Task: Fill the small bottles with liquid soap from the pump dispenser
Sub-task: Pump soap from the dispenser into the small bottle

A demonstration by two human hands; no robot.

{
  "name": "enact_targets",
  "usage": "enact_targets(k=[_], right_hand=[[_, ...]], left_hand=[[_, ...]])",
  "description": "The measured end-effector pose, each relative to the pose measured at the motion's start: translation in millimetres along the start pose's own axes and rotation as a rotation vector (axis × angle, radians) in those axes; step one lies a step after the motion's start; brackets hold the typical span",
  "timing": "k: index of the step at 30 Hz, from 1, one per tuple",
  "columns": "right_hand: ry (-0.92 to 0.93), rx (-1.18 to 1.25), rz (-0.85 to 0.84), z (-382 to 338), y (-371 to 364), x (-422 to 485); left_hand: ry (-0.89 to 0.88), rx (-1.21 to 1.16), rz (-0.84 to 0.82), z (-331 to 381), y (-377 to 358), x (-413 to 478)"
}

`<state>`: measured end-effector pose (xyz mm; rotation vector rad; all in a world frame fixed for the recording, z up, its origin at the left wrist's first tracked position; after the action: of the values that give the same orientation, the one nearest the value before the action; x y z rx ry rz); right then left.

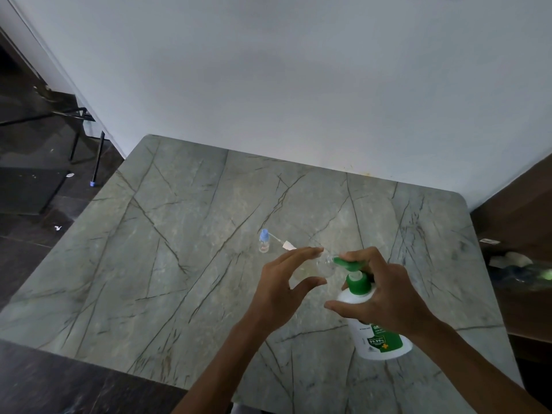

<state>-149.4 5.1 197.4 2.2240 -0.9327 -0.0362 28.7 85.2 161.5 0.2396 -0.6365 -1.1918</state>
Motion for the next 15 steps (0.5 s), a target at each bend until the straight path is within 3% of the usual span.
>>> enact_targets(k=[15], right_hand=[[0.028,-0.004,-0.009,0.5,1.2,-0.2]], left_hand=[[0.02,-0.007,-0.011,0.2,-0.1,-1.8]])
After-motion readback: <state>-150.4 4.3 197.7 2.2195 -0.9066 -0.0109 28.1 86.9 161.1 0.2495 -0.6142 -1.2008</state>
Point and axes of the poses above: each hand's wrist, its own x-axis towards the middle knuckle, its own y-axis out of the back of the hand, z = x × y, the point moved 2 cm from there along x, towards the middle knuckle, and after that the axes turned 1 degree about x, right-handed, at the moved point
